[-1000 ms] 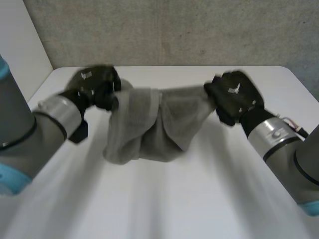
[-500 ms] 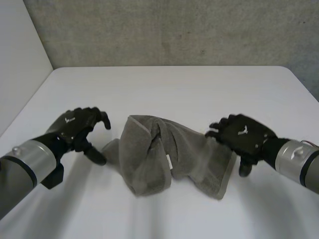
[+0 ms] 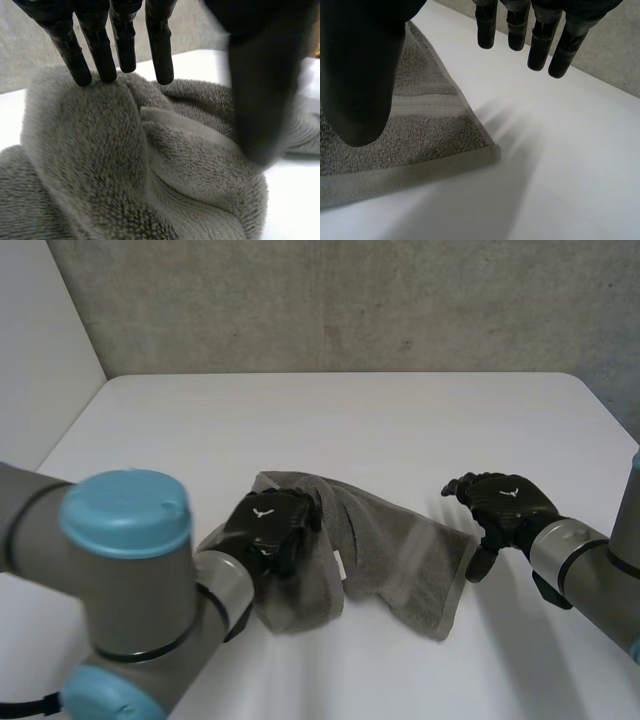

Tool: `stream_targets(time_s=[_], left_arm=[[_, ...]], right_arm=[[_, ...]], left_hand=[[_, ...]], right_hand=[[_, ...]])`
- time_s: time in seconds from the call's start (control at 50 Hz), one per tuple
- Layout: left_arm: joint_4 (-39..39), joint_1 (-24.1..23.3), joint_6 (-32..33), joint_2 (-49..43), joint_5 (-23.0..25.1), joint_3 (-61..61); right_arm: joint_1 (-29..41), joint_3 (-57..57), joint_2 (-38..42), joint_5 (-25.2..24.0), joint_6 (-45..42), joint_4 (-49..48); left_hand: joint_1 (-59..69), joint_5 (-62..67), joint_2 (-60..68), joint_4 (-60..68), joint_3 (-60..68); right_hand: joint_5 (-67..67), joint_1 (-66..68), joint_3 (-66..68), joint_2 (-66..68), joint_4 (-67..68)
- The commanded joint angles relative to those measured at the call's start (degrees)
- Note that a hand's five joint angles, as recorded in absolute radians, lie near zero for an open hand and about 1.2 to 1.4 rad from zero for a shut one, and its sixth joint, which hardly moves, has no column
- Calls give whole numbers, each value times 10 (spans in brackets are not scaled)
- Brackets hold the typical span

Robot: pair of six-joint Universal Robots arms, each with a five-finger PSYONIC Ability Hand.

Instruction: Fold the towel.

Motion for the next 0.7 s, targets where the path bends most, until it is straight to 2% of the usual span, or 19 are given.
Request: stream_targets(time_s=[0.02, 0.32, 0.36, 0.4, 0.42, 0.46, 0.56, 0.7], left_arm=[[0, -21, 1, -84, -13, 75], [-3, -23, 3, -156, -13, 123], [-5, -23, 3, -158, -13, 126], [-6, -23, 4, -157, -14, 130], [-6, -23, 4, -157, -14, 130], [-7, -22, 4, -150, -24, 128], [-14, -21, 6, -114, -49, 118], [-22, -18, 5, -40, -56, 66]], right_arm=[[-2, 23, 2, -5, -26, -18], [-4, 34, 4, 3, -56, -43], [-4, 36, 11, 3, -56, -44], [-3, 37, 15, 3, -56, -44], [-3, 39, 17, 3, -56, -44], [-3, 39, 17, 3, -57, -44], [-2, 39, 19, 3, -60, -48], [-2, 37, 21, 3, -64, -60]], left_hand=[[-22, -3, -27, -30, -32], [3, 23, -2, -5, -6], [43, 63, 38, 35, 34], [189, 209, 184, 181, 179], [190, 209, 185, 182, 180], [381, 400, 375, 372, 371], [469, 488, 464, 460, 459], [481, 500, 476, 473, 471]], right_hand=[[-35, -33, -41, -49, -48], [-35, -33, -41, -49, -48], [-35, -33, -41, -49, -48], [-35, -33, -41, -49, -48], [-35, -33, -41, -49, -48], [-35, -33, -41, -49, -48], [-35, -33, -41, -49, -48], [-35, -33, -41, -49, -48]])
